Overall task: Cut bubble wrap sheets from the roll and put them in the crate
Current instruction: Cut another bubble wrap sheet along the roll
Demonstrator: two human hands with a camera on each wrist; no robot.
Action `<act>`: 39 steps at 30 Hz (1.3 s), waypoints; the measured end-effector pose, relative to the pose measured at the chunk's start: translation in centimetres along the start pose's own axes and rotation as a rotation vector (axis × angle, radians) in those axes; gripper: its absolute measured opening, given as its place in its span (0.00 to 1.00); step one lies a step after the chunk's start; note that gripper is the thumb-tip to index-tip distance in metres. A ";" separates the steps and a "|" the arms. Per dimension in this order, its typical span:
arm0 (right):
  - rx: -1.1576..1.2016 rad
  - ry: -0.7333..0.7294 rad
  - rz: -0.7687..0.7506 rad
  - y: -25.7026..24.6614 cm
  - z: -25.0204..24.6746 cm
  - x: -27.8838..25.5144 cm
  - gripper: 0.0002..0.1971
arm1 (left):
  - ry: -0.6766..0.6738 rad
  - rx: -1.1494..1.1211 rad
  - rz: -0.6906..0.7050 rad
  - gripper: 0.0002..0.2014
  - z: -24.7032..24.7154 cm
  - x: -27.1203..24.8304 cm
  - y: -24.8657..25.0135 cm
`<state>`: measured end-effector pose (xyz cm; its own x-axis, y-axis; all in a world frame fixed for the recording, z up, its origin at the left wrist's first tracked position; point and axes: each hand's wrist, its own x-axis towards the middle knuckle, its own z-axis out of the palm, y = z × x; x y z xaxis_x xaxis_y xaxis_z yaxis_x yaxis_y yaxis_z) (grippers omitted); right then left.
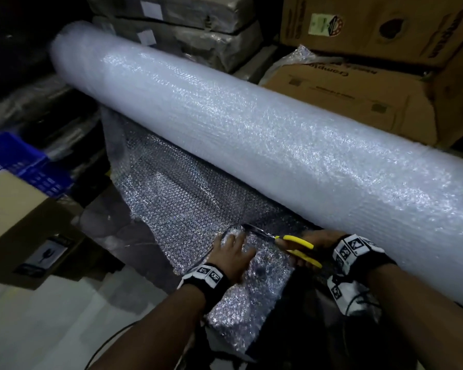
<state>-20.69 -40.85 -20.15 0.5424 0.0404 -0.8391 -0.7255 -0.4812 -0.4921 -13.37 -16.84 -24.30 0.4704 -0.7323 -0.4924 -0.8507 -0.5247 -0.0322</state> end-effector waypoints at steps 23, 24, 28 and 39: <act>-0.073 -0.012 -0.051 -1.2 -0.2 4.1 0.36 | 0.007 0.030 -0.024 0.43 -0.2 -0.6 0.2; -0.049 -0.004 -0.053 -1.2 -0.1 4.2 0.35 | 0.009 0.030 -0.021 0.43 -0.2 -0.6 0.2; 0.088 0.055 -0.050 -1.2 0.3 4.4 0.22 | 0.013 0.039 -0.015 0.44 0.0 -0.5 0.2; 0.017 0.042 -0.109 -1.5 1.0 4.4 0.26 | 0.036 0.002 -0.034 0.46 0.6 -0.5 0.3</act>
<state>-17.71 -39.09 -23.32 0.6356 0.0552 -0.7701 -0.6680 -0.4606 -0.5844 -14.04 -16.34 -24.60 0.5075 -0.7289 -0.4594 -0.8343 -0.5491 -0.0505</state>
